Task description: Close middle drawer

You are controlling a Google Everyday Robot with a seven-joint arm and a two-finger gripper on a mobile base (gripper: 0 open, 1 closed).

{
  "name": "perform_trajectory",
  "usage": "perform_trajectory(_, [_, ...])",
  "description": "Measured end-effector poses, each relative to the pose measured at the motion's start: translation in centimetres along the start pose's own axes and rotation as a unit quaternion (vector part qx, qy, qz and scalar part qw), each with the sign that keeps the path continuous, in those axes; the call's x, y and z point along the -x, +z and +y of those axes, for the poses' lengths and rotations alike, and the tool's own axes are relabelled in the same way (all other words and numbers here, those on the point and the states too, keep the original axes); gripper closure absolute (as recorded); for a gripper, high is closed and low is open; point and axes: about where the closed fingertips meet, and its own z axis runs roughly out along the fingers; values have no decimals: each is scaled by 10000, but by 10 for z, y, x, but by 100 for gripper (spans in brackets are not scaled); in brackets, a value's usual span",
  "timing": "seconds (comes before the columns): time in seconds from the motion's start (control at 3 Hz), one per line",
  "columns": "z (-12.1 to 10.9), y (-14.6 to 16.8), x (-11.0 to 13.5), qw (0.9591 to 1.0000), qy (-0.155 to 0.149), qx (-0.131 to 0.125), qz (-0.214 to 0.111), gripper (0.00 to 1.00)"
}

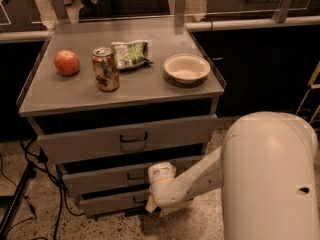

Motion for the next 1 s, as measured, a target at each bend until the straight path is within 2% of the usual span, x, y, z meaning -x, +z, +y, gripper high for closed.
perform_trajectory(0.33, [0, 0, 0, 10000, 0, 0, 0, 0])
perform_trajectory(1.0, [0, 0, 0, 10000, 0, -1, 1, 50])
